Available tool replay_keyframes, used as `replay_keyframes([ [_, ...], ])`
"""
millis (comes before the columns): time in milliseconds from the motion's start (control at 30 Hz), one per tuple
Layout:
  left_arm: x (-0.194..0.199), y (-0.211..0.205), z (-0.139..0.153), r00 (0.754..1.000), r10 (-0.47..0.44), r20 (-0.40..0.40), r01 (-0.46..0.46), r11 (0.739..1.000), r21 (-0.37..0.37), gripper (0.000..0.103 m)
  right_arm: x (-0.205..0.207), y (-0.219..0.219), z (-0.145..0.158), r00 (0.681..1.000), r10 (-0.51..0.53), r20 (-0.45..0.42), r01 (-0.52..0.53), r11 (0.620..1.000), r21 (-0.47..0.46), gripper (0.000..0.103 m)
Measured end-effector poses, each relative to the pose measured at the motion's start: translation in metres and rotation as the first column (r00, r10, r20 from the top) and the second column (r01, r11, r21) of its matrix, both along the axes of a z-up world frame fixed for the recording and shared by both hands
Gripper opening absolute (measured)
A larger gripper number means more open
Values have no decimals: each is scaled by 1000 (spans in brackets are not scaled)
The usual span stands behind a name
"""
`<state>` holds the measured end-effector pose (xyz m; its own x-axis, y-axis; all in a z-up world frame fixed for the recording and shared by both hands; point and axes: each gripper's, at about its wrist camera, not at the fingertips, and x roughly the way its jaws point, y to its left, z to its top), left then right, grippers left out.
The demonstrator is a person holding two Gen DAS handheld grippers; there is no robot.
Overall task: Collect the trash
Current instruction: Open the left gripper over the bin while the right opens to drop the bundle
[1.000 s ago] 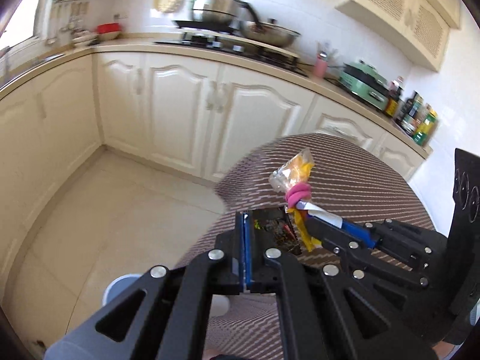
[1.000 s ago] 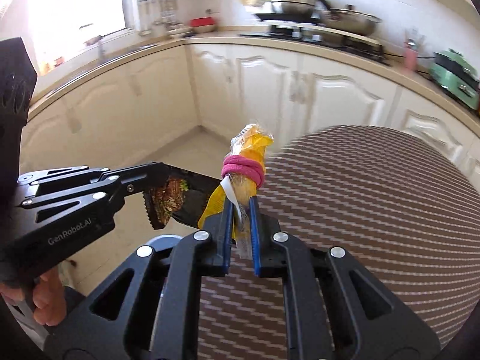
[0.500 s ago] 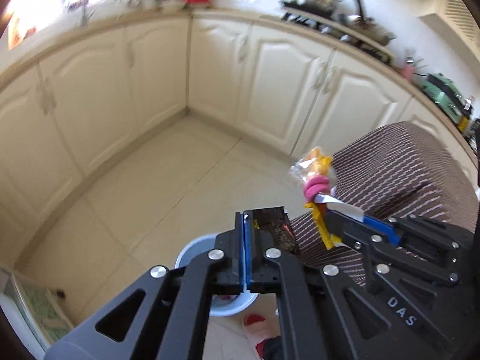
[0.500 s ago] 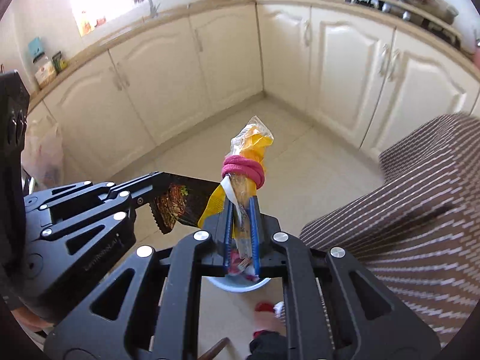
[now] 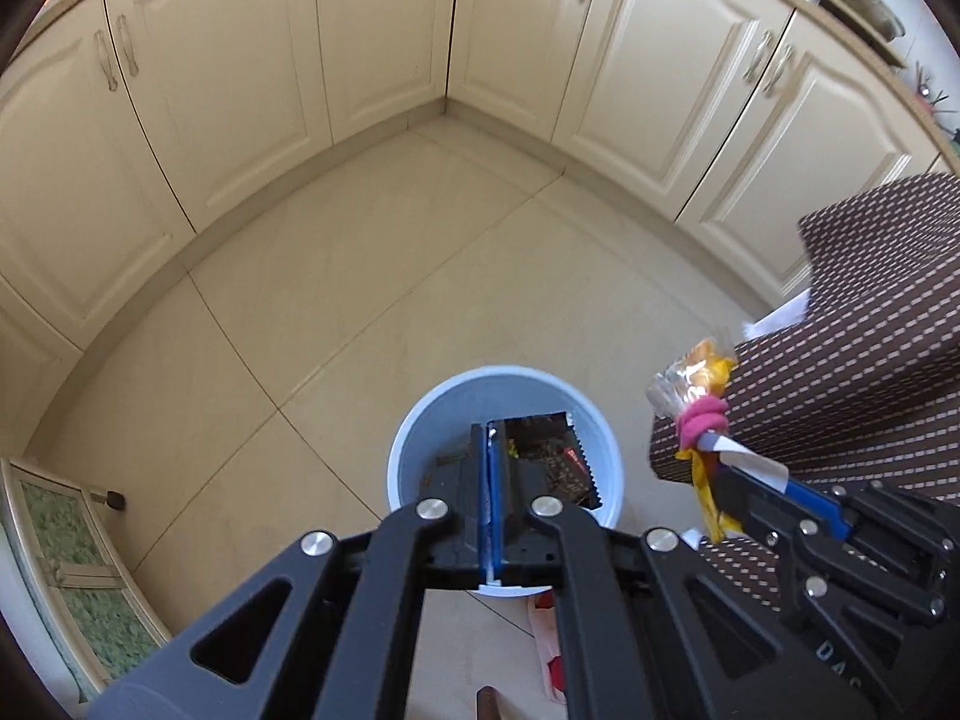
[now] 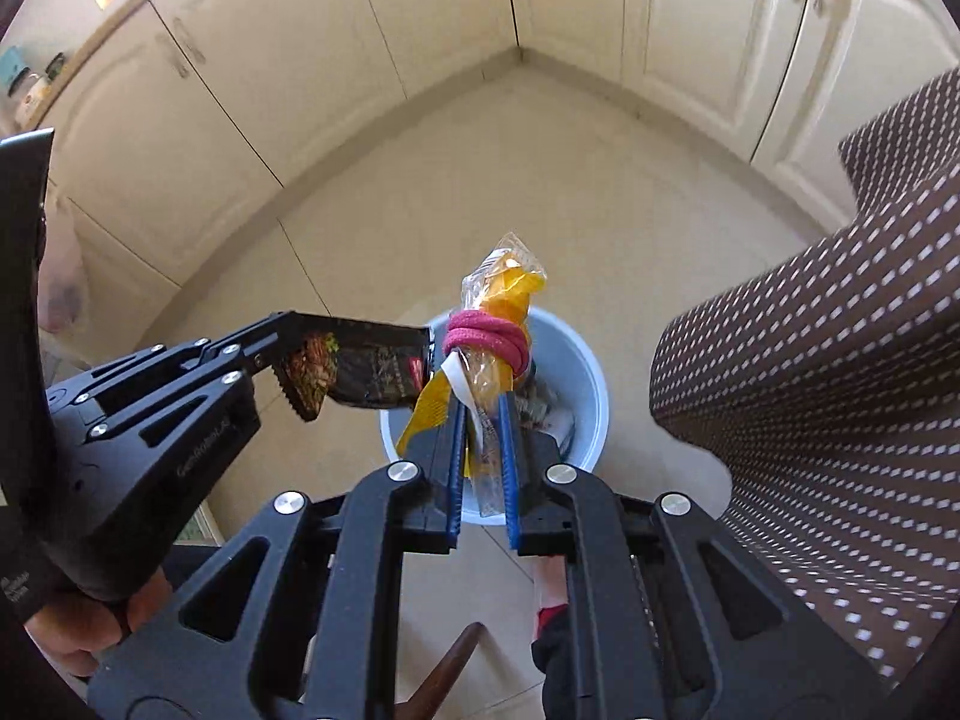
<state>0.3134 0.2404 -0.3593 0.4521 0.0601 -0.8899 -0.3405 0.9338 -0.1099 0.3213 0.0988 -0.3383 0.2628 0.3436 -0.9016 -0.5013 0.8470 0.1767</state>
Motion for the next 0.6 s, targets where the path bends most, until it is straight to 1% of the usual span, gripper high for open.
replay_keyframes([
  [100,4,-1,-16,1000,-3,-27,3,1000,5,1,1,2,-18,1000,6,-28,-7,1000,-22,11],
  [233,9,-4,-22,1000,-10,-20,11,999,38,1,6,3,-34,998,-13,-55,12,1000,-28,11],
  [367,9,-5,-25,1000,-17,-25,19,998,55,1,3,-1,-39,998,-32,-57,31,999,-24,11],
  [500,13,-6,-24,999,-24,-22,25,998,52,2,2,-3,-41,997,-46,-61,44,999,-23,11],
  [567,14,-4,-24,1000,-27,-14,28,998,54,2,5,-2,-42,997,-50,-64,48,999,-22,11],
  [600,14,-4,-23,1000,-29,-10,30,998,55,5,4,0,-41,997,-50,-66,49,999,-23,11],
])
